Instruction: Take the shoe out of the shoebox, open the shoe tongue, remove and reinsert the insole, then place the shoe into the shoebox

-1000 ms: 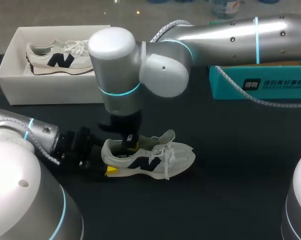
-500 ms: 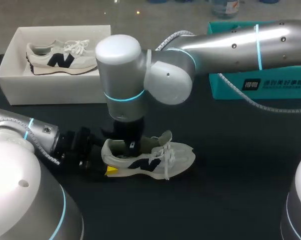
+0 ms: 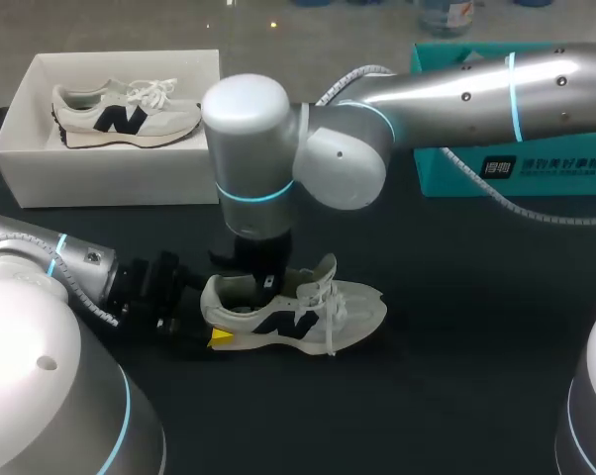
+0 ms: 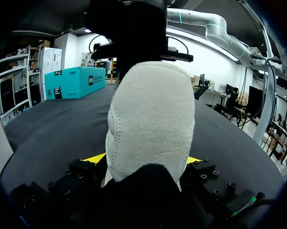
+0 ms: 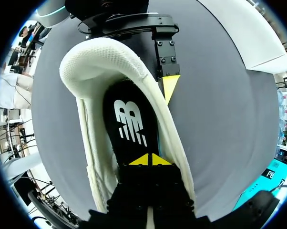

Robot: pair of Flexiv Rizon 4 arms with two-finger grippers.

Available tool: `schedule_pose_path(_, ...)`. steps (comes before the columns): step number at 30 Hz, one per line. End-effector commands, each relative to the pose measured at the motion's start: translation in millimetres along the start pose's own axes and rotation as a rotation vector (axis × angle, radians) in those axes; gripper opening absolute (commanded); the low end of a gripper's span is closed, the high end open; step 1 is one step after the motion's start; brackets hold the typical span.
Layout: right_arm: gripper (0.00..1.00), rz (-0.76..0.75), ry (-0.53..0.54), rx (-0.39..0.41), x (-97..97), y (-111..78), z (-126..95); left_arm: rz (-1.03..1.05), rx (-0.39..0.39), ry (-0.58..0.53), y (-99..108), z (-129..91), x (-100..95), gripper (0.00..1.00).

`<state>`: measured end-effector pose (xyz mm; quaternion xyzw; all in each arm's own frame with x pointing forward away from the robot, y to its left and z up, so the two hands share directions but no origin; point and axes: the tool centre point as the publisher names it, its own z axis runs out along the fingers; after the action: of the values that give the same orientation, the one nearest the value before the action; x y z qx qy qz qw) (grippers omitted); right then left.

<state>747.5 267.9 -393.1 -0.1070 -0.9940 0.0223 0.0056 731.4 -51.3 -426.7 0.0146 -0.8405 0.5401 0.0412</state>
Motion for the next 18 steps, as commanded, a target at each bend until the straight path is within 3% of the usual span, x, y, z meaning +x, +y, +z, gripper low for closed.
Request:
schedule_pose_path(1,0.0,-0.006,-0.022,-0.01,1.0,-0.9,1.6,-0.001,-0.002,0.0,1.2,2.0,-0.8,0.0)
schedule_pose_path(4,0.04,-0.01,-0.037,-0.02,0.6,-0.7,2.7,-0.001,-0.002,0.0,1.2,2.0,-0.8,0.0)
schedule_pose_path(9,0.29,-0.014,-0.037,-0.022,-0.7,0.8,7.1,-0.001,-0.002,0.0,1.2,2.0,-0.8,0.0)
schedule_pose_path(18,0.31,-0.016,0.015,-0.021,-1.6,3.1,25.9,-0.001,-0.002,0.0,1.2,2.0,-0.8,0.0)
